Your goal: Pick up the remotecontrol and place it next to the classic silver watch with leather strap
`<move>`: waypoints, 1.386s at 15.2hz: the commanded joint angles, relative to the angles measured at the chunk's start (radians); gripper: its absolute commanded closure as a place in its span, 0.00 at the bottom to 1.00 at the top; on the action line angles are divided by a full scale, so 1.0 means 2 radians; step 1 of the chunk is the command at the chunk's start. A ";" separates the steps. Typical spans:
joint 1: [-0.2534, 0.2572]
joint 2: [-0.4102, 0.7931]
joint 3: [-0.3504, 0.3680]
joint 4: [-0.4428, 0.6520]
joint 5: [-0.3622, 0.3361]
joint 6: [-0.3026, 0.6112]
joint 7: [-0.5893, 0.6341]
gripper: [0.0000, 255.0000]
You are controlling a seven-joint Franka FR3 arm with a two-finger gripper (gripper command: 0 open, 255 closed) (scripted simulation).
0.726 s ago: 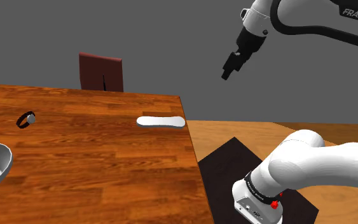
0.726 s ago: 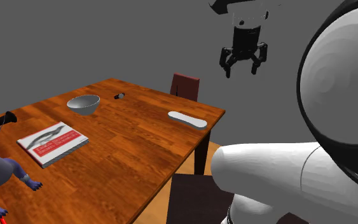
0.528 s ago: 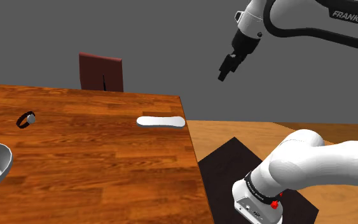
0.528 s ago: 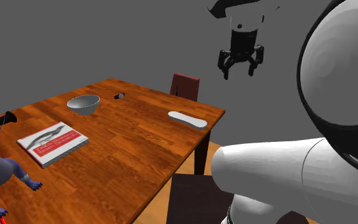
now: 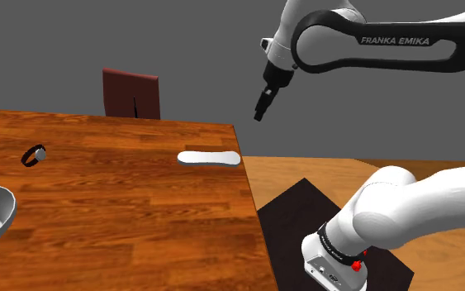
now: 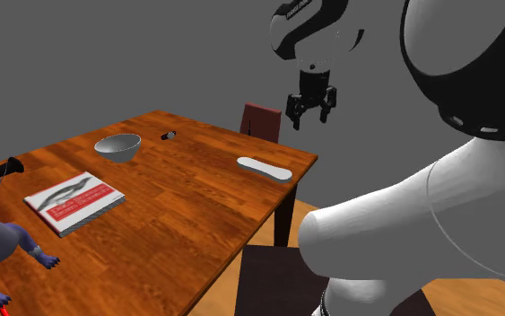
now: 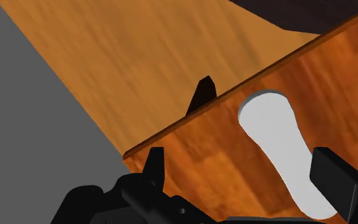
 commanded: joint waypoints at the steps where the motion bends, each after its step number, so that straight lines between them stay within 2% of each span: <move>1: 0.013 0.027 0.003 -0.002 0.003 0.024 -0.020 0.00; 15: 0.084 0.232 0.038 0.027 0.016 0.161 -0.152 0.00; 21: 0.083 0.258 0.038 0.010 0.011 0.203 -0.148 0.00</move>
